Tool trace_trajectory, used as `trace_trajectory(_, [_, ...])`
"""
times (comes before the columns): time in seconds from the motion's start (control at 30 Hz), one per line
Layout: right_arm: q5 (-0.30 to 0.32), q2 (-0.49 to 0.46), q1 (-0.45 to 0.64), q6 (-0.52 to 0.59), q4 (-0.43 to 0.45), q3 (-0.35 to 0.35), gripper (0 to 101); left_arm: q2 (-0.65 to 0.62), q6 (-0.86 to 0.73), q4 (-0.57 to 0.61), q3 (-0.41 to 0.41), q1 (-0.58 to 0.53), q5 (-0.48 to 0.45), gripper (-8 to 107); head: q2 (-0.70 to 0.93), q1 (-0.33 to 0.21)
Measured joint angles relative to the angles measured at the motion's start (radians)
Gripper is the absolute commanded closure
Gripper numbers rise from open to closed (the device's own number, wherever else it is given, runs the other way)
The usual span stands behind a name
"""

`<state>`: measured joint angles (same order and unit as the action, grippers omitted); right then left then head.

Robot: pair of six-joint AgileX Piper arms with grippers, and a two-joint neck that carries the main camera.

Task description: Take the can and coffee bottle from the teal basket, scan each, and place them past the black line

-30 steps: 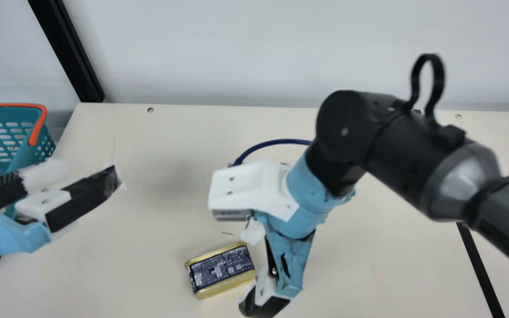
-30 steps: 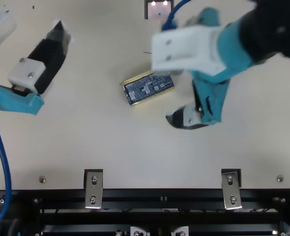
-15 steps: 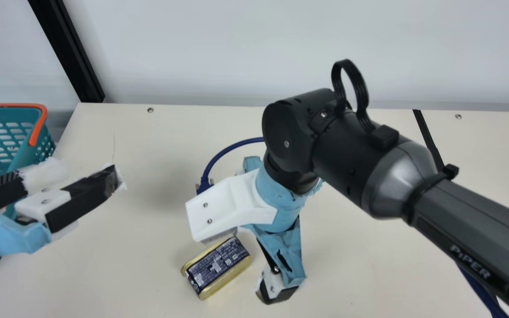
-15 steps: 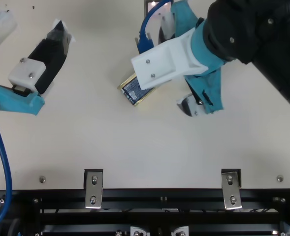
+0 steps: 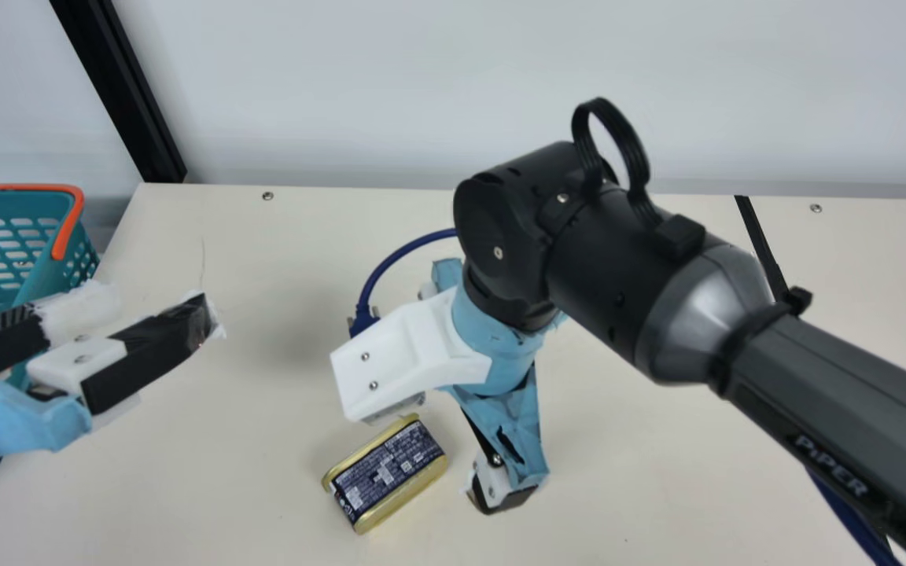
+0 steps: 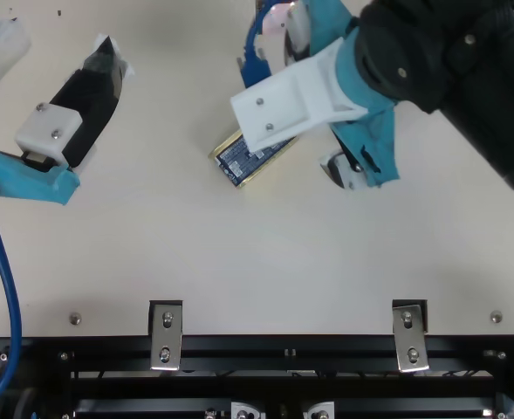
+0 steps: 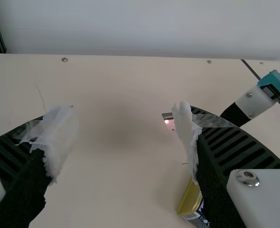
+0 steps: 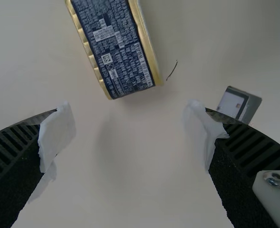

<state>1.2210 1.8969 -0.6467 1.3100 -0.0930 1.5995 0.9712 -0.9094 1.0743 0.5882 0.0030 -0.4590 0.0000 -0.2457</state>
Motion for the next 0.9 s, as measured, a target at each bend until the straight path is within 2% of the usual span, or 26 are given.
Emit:
trace_trajectory(0.33, [-0.001,0.06,-0.031,0.077,-0.061,0.088,0,0.0,0.0,0.0,0.0,0.0,0.0,9,0.0,0.0])
trace_trajectory(0.6, [-0.001,0.111,-0.055,0.117,-0.117,0.101,0,0.0,0.0,0.0,0.0,0.0,0.0,9,0.0,0.0])
trace_trajectory(0.9, [-0.002,0.17,-0.065,0.13,-0.127,0.102,0,0.0,0.0,0.0,0.0,0.0,0.0,9,0.0,0.0])
